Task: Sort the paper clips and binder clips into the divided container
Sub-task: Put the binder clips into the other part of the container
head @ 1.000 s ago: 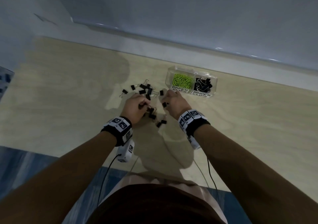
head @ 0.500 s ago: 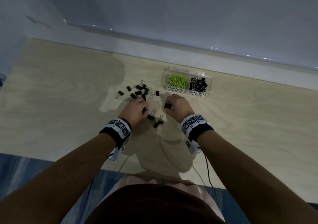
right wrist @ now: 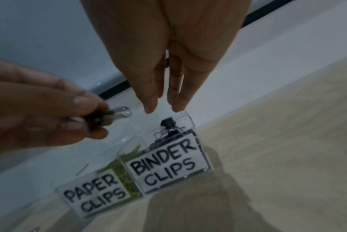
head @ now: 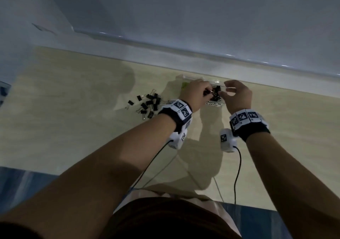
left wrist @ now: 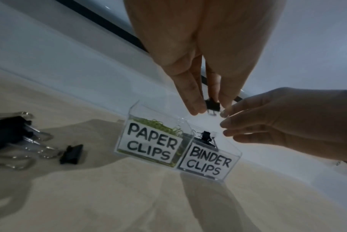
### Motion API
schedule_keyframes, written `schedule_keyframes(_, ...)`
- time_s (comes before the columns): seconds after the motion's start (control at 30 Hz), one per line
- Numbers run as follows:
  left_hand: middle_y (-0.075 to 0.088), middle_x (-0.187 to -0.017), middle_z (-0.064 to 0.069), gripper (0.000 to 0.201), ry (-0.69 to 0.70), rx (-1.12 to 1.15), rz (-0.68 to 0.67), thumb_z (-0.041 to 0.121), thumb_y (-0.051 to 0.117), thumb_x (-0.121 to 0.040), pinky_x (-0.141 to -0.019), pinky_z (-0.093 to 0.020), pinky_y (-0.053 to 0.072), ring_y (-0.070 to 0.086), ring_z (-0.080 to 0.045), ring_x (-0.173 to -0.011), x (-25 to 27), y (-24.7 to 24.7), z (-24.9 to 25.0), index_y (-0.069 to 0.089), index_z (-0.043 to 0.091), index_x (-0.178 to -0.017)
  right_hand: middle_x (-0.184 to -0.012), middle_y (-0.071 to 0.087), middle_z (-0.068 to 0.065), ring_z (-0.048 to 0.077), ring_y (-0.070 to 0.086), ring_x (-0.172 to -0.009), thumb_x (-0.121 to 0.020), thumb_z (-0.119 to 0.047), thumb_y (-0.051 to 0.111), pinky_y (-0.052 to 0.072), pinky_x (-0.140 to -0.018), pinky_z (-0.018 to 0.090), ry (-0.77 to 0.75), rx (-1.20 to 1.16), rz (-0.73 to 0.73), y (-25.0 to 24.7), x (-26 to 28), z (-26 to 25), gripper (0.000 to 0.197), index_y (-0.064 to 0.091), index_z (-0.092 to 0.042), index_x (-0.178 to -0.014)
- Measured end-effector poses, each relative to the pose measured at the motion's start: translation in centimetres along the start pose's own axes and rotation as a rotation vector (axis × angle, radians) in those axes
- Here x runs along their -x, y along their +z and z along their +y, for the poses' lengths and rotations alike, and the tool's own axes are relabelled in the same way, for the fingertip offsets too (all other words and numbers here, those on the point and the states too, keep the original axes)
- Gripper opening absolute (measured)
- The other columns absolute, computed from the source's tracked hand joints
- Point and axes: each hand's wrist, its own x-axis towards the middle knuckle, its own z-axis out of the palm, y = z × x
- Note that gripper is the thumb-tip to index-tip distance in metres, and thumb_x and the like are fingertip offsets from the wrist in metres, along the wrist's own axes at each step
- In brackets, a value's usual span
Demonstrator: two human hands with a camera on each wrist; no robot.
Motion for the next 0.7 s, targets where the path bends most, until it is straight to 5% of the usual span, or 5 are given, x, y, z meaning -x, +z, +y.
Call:
schedule_keyframes(0.13, 0.062, -0.111, -0.005, 0.024, -0.022, -0.072, 0.022, 0.026, 0.058, -0.090, -0.087, -0.033, 0.050, 0.058, -0.019, -0.097, 2.2, -1.3, -2.8, 0.062, 0.013, -0.108, -0.092, 0.066, 0.011, 0.023, 0.064, -0.077, -0.077, -0.002, 0.065, 0.057, -0.069, 0.039, -0.271, 0.029, 0.087, 1.2, 2.4, -0.8, 0.014, 0.067, -0.007, -0.090)
schedule_keyframes(0.23, 0.058, -0.110, -0.003, 0.019, -0.148, -0.182, 0.112, 0.024, 0.056, -0.089, -0.086, -0.037, 0.050, 0.054, -0.020, -0.099, 5.3, -4.1, -8.2, 0.062, 0.016, -0.105, -0.086, 0.066, 0.011, 0.024, 0.062, -0.074, -0.077, 0.003, 0.060, 0.053, -0.068, 0.032, -0.479, 0.089, -0.071, 4.3, 4.4, -2.8, 0.016, 0.068, -0.007, -0.086)
schedule_keyframes(0.43, 0.041, -0.136, -0.008, 0.054, -0.382, -0.339, -0.026, 0.021, 0.061, -0.083, -0.097, -0.045, 0.041, 0.036, -0.034, -0.120, 8.5, -8.3, -15.5, 0.044, 0.019, -0.134, -0.119, 0.053, 0.006, 0.024, 0.052, -0.109, -0.085, -0.004, 0.053, 0.047, -0.095, 0.036, -0.484, 0.343, -0.594, 12.2, 5.4, -8.7, 0.039, 0.056, -0.017, -0.121)
schedule_keyframes(0.57, 0.041, -0.140, -0.011, 0.056, -0.267, -0.378, -0.125, 0.020, 0.060, -0.085, -0.102, -0.041, 0.033, 0.039, -0.036, -0.120, 7.1, -7.2, -15.6, 0.041, 0.014, -0.137, -0.122, 0.048, 0.011, 0.030, 0.047, -0.110, -0.086, -0.021, 0.054, 0.044, -0.093, 0.038, -0.571, 0.558, -0.680, 15.3, 4.5, -11.2, 0.043, 0.049, -0.017, -0.129)
schedule_keyframes(0.7, 0.048, -0.130, -0.009, 0.049, -0.281, -0.397, -0.122, 0.020, 0.061, -0.084, -0.094, -0.043, 0.042, 0.044, -0.035, -0.112, 6.2, -6.2, -15.0, 0.049, 0.015, -0.131, -0.115, 0.051, 0.008, 0.028, 0.048, -0.103, -0.081, -0.023, 0.061, 0.044, -0.086, 0.036, -0.528, 0.652, -0.696, 16.2, 4.0, -10.3, 0.042, 0.053, -0.018, -0.121)
